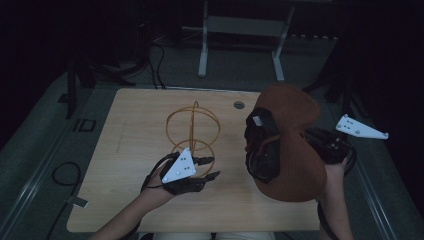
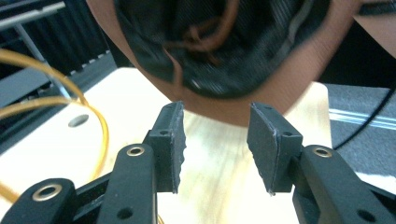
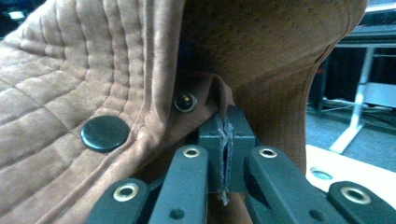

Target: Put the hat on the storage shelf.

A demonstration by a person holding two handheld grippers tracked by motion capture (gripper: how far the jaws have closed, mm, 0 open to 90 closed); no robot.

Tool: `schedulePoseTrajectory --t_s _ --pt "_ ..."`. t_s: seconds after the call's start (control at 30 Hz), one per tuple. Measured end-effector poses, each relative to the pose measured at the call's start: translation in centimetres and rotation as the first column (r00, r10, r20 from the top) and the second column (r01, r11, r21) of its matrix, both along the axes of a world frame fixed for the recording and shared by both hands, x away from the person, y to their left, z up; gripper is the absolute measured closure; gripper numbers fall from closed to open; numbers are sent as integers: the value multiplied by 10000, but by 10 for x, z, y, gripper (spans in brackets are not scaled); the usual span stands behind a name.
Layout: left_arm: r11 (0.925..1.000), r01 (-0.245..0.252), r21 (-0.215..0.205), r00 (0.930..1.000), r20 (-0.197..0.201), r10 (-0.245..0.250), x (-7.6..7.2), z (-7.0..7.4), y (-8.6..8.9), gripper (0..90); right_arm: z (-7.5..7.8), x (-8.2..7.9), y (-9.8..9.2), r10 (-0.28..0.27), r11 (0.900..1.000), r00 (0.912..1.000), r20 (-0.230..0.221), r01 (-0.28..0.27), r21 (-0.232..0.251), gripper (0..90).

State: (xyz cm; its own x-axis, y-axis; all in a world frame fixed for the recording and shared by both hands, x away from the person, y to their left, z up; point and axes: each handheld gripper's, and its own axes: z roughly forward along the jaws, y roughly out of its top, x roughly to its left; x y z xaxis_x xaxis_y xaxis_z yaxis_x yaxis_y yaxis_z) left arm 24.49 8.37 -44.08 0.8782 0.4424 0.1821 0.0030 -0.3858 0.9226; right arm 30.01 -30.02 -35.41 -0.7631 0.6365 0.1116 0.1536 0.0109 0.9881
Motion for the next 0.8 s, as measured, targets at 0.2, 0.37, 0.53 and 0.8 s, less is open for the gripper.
schedulePoseTrajectory --t_s 0.2,0.37,0.53,0.8 --pt "9982 -592 108 9980 -195 594 -15 -21 22 570 3 17 5 -83 9985 9999 -117 90 540 880" --pt "9929 -1186 -31 9912 -588 1182 -22 -41 51 570 4 30 13 -270 9986 9992 -283 283 440 880" --pt "9780 -2084 -91 9743 -898 2068 -25 -60 77 570 6 44 23 -427 9980 9978 -505 449 434 879" --pt "9344 -3557 -165 9326 -723 3537 -35 -87 115 570 13 60 43 -527 9976 9972 -528 550 432 880"
